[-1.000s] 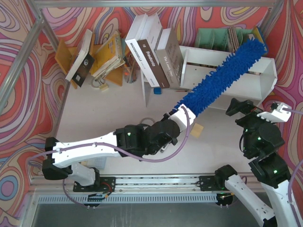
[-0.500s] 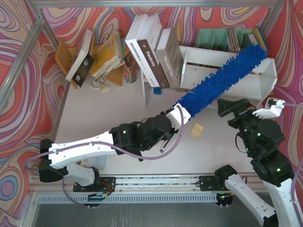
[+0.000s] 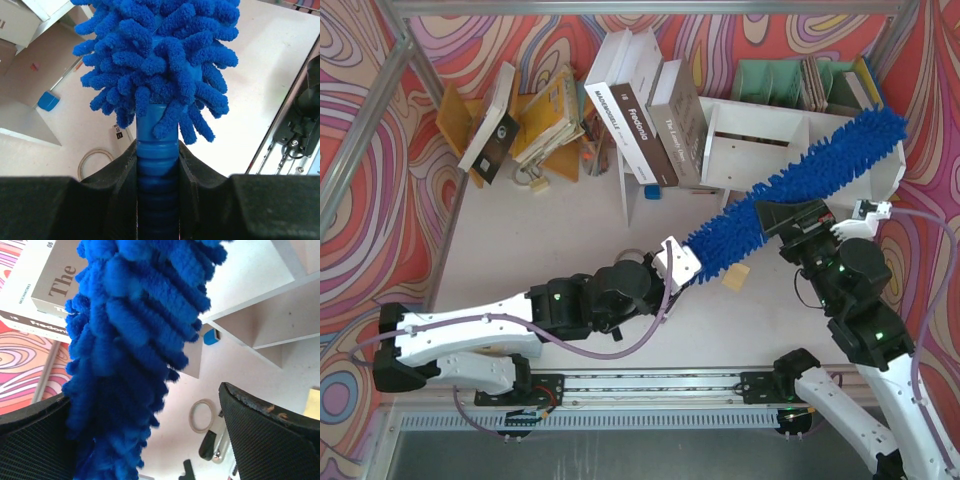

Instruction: Dust the bookshelf with a duster

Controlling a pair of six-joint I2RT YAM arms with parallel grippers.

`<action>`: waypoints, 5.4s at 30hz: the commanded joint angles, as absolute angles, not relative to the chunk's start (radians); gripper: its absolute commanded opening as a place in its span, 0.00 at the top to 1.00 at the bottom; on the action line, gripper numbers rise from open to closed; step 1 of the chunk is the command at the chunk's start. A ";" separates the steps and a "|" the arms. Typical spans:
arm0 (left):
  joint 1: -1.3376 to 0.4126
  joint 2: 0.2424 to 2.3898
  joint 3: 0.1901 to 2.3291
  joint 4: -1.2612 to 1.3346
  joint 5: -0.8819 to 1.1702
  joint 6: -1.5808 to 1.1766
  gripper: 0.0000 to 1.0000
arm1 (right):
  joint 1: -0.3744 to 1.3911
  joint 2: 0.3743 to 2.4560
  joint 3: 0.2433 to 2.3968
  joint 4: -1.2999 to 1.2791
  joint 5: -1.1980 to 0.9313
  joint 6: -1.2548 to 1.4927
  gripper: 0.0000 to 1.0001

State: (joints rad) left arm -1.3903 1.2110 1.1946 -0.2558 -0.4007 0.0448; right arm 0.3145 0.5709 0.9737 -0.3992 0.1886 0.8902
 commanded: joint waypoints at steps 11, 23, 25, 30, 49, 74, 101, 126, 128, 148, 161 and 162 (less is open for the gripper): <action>-1.474 1.210 1.157 -0.142 -0.396 0.053 1.00 | 0.314 0.544 0.963 -0.325 0.227 0.999 0.32; -1.474 1.199 1.104 -0.105 -0.527 -0.024 0.82 | 0.314 0.508 0.979 -0.439 0.322 1.061 0.87; -1.475 1.194 1.090 -0.096 -0.580 -0.032 0.77 | 0.314 0.488 0.980 -0.479 0.361 1.088 0.87; -1.474 1.160 1.047 -0.089 -0.709 -0.051 0.36 | 0.314 0.440 0.976 -0.582 0.451 1.159 0.88; -1.471 0.910 0.830 -0.109 -1.078 -0.189 0.02 | 0.313 0.328 0.763 -0.782 0.472 1.339 0.89; -1.453 0.903 0.750 -0.167 -1.112 -0.402 0.02 | 0.314 0.201 0.412 -0.814 0.410 1.554 0.88; -1.430 0.915 0.742 -0.173 -1.091 -0.427 0.02 | 0.314 0.282 0.045 -0.340 0.273 1.690 0.63; -1.424 0.885 0.729 -0.214 -1.102 -0.468 0.02 | 0.314 0.333 0.174 -0.553 0.289 1.689 0.07; -1.422 0.878 0.727 -0.220 -1.104 -0.474 0.02 | 0.314 0.341 0.191 -0.569 0.289 1.686 0.04; -1.418 0.878 0.749 -0.285 -1.131 -0.510 0.02 | 0.314 0.537 0.416 -0.749 0.329 1.531 0.01; -1.385 0.917 0.840 -0.531 -1.365 -0.661 0.02 | 0.314 0.572 0.568 -0.456 0.461 0.778 0.01; -1.378 0.918 0.851 -0.568 -1.378 -0.684 0.02 | 0.314 0.569 0.567 -0.411 0.463 0.705 0.01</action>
State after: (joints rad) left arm -1.4002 0.9142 0.8047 -0.4046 -1.2503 -0.5770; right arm 0.3138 0.5652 0.5285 -0.5785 0.3958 1.0756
